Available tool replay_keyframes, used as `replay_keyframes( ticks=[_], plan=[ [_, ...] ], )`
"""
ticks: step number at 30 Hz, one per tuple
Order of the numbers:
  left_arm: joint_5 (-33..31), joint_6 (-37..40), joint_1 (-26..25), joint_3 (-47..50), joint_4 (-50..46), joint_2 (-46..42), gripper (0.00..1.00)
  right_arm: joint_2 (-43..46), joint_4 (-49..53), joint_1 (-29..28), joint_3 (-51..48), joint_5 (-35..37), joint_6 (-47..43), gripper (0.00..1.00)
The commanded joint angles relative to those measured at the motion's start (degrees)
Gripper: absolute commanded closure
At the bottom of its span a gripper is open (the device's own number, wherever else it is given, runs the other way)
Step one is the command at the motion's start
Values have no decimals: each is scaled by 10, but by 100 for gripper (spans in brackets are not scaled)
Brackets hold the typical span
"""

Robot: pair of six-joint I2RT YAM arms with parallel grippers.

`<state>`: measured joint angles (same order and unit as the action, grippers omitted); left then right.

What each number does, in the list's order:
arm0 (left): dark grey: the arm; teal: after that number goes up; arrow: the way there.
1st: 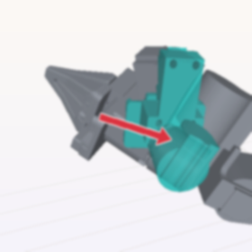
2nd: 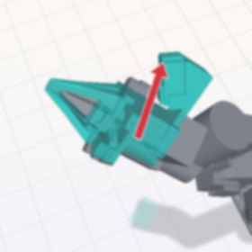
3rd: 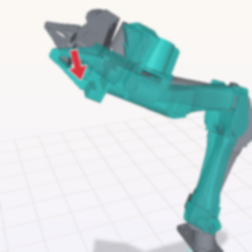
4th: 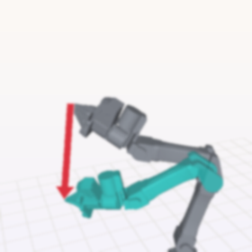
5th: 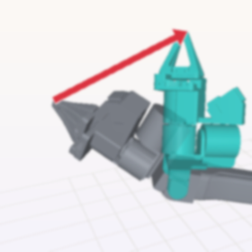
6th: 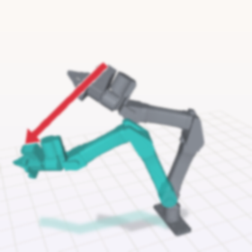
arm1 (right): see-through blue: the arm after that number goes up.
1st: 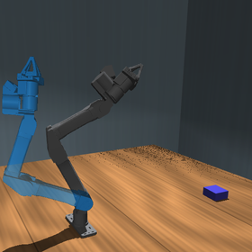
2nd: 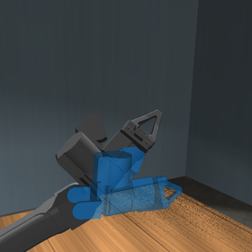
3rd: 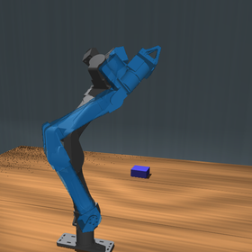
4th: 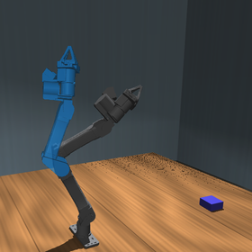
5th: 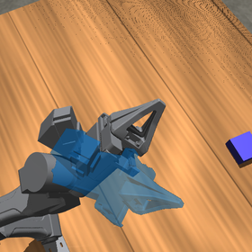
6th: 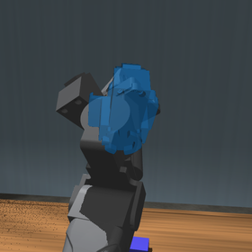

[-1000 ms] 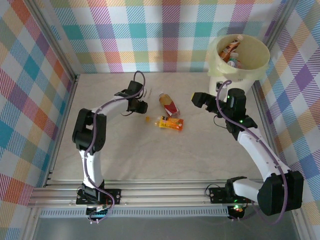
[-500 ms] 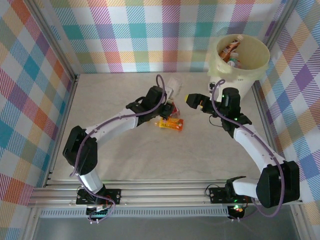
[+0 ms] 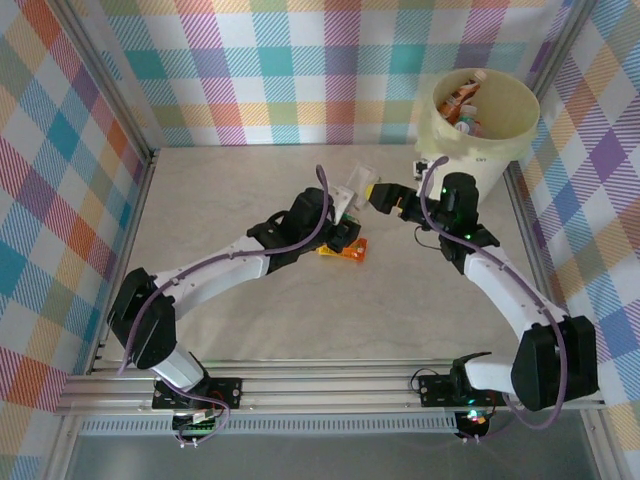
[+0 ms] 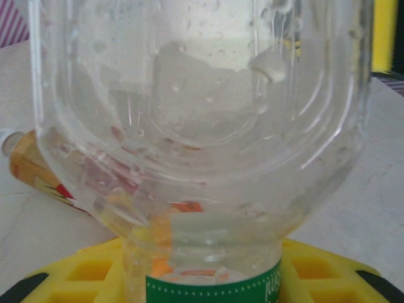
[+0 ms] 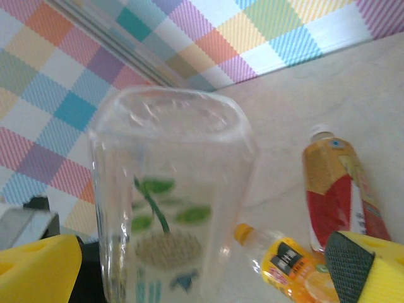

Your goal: Put the plastic bottles in the bin

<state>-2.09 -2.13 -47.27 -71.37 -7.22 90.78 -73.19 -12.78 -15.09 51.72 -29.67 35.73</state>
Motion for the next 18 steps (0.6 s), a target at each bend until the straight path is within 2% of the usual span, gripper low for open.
replay_keyframes(
  ticks=[1,4,9,18],
  plan=[
    [15,4,-10,7,39,-18,86,-10,-96,-3,-4,-36,30,0],
    [21,10,-16,9,47,-20,86,-20,-107,-3,-1,-39,37,0],
    [22,23,-26,14,55,-23,85,-33,-70,-3,6,2,51,1],
    [-4,36,-42,19,52,-30,84,-34,-12,-3,19,-24,38,27]
  ],
)
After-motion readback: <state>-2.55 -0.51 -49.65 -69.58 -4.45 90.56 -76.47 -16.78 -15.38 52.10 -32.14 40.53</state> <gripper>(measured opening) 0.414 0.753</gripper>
